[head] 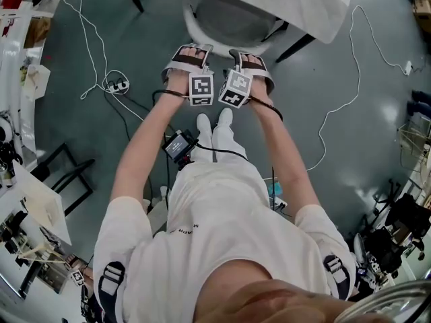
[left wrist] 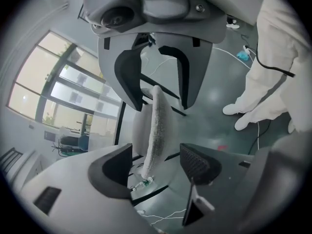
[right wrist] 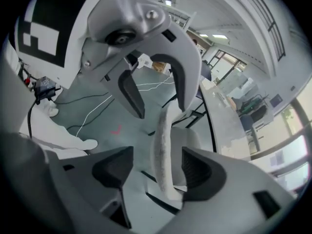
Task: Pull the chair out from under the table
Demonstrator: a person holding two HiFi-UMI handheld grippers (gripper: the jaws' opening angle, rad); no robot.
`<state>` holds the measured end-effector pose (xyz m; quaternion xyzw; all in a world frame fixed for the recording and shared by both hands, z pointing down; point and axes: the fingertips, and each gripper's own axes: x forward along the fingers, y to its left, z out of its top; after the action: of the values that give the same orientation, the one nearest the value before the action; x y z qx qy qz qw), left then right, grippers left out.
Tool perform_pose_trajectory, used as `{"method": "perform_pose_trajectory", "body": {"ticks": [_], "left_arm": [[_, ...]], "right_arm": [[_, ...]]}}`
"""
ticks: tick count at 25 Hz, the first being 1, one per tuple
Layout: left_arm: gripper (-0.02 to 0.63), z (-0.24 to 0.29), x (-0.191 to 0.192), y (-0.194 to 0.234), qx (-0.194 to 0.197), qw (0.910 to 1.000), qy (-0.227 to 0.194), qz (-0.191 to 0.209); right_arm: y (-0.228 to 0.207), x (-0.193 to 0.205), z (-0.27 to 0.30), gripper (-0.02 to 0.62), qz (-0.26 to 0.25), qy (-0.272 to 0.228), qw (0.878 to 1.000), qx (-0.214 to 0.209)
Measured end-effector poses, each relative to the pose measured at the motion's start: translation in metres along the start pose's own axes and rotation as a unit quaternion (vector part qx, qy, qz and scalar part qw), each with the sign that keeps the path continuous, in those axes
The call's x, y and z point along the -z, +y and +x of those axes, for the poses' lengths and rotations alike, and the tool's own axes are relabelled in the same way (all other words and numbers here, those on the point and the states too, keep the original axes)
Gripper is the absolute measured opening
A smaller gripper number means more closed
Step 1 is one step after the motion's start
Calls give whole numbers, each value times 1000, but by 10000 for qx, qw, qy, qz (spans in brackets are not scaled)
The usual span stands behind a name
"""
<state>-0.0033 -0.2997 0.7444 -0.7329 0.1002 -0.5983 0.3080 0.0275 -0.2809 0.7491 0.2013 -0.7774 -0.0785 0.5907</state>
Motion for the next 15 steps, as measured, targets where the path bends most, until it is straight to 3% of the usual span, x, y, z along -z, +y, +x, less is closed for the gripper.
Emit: {"method": "perform_pose_trajectory", "body": {"ticks": [7, 12, 15], "left_arm": [[280, 18, 5, 4, -181, 9997, 23, 130], [228, 25, 6, 8, -262, 9994, 35, 209], [212, 27, 7, 10, -270, 9993, 25, 249]], "right_arm": [[-12, 5, 14, 301, -231, 202, 9988, 384], [-14, 10, 23, 265, -266, 321, 9982, 442], [-18, 7, 25, 200, -319, 308, 9974, 577]]}}
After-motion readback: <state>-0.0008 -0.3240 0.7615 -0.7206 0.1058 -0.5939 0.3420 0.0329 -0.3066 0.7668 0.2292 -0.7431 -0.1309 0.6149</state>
